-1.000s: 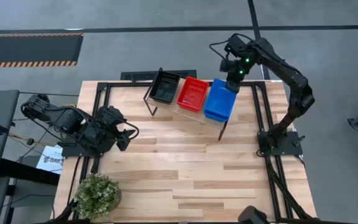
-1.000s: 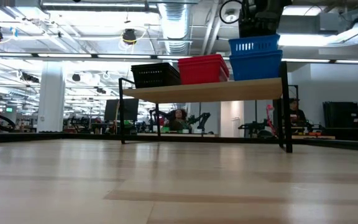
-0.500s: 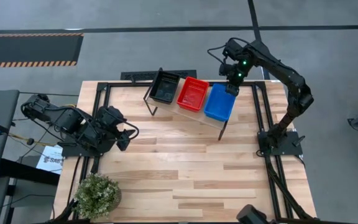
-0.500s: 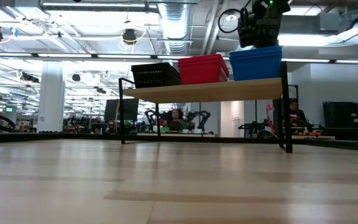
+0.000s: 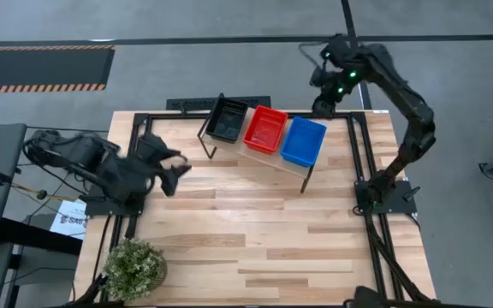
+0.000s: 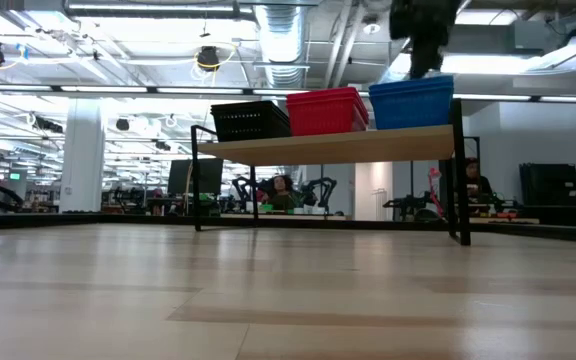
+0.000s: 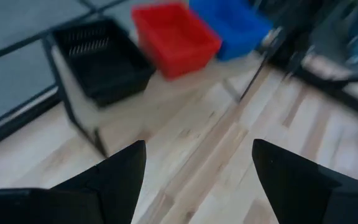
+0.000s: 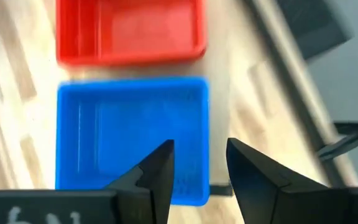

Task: Stack baskets on shelf by color
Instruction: Return to Home Position

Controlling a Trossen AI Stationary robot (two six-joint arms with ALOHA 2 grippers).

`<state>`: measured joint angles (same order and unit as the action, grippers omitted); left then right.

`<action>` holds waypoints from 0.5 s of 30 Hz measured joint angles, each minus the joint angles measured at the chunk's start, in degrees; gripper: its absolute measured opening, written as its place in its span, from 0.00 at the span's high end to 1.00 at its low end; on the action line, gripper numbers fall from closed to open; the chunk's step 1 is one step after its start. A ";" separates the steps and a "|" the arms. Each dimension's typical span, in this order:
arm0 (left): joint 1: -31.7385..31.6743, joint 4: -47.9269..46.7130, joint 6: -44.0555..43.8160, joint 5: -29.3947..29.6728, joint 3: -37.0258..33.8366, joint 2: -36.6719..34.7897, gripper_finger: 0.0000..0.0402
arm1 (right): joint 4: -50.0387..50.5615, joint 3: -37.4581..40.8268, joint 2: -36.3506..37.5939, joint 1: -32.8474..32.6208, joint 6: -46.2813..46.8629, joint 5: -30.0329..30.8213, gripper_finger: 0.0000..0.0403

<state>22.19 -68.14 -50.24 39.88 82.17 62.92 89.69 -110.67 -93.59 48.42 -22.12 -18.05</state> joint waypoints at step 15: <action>-3.19 3.71 16.77 12.79 8.72 -7.94 0.30 | -14.17 6.66 28.12 -4.11 3.30 -14.99 0.59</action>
<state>19.00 -64.44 -33.46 52.66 90.89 54.98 75.52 -104.00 -65.47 44.30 -18.82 -33.05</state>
